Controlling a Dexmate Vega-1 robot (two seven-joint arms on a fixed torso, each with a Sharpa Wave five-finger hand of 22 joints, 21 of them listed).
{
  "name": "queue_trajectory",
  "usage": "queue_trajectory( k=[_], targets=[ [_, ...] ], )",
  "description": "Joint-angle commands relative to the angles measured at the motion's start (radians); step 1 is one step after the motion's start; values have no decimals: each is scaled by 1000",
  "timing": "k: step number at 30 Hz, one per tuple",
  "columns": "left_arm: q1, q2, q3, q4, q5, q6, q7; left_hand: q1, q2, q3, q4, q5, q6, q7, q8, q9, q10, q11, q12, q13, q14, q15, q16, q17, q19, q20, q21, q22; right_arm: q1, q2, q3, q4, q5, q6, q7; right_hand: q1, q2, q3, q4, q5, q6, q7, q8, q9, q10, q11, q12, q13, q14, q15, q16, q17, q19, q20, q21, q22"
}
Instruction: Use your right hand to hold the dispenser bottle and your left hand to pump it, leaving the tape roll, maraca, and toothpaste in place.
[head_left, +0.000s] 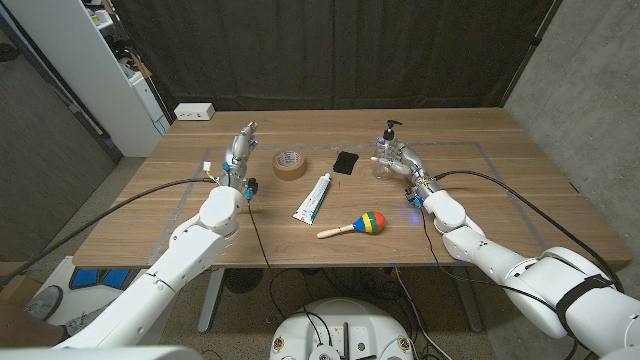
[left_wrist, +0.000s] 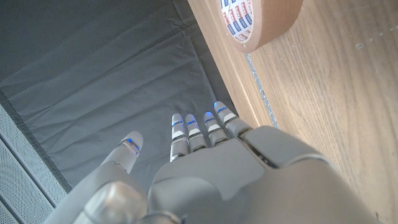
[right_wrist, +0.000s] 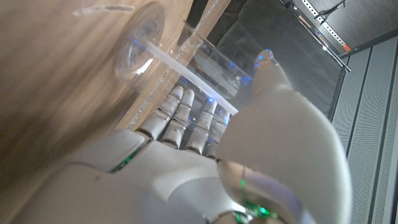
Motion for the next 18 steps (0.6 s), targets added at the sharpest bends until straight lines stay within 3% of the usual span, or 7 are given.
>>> queue_trajectory(
  k=[1,6,15,18],
  targets=[
    [-4,4,-3,7,-4,-3,-4,-7,69,5,8,7,11,-2,10,1,12,-2,5,2,9,-46,3,3,9,-85,0,1,-3,-14,-3,-20,-1,-7,18,-5,-10,-6,0,-3,-32,6,-18,-4,-27,7,-17,-2,-25,-115,-13,-5,-19,-47,1,1],
    [-6,5,-3,11,-6,-8,-11,-7,69,6,10,7,12,-2,9,1,14,-1,5,2,10,-45,3,3,10,-84,0,1,-9,-24,-5,-40,-6,-15,22,-10,-13,-8,-2,-4,-66,9,-36,-7,-49,18,-31,-1,-51,-100,-23,-13,-32,-33,3,1],
    [-3,5,-3,10,-9,-9,-8,-6,72,8,12,8,20,-4,11,2,16,-2,5,2,12,-37,2,3,10,-80,-1,1,-13,-37,-8,-58,-7,-23,41,-29,-19,-11,-3,-8,-127,22,-74,-11,-123,41,-65,2,-115,-70,-43,-33,-115,-15,-6,-1],
    [-2,5,-3,8,-9,-7,-6,-6,73,8,13,8,21,-5,11,2,16,-1,5,2,11,-36,2,3,10,-80,-1,1,-12,-42,-10,-62,-4,-29,61,-54,-29,-17,1,-7,-166,26,-98,-13,-161,56,-77,4,-155,-44,-52,-45,-155,-1,-6,-2]
  ],
)
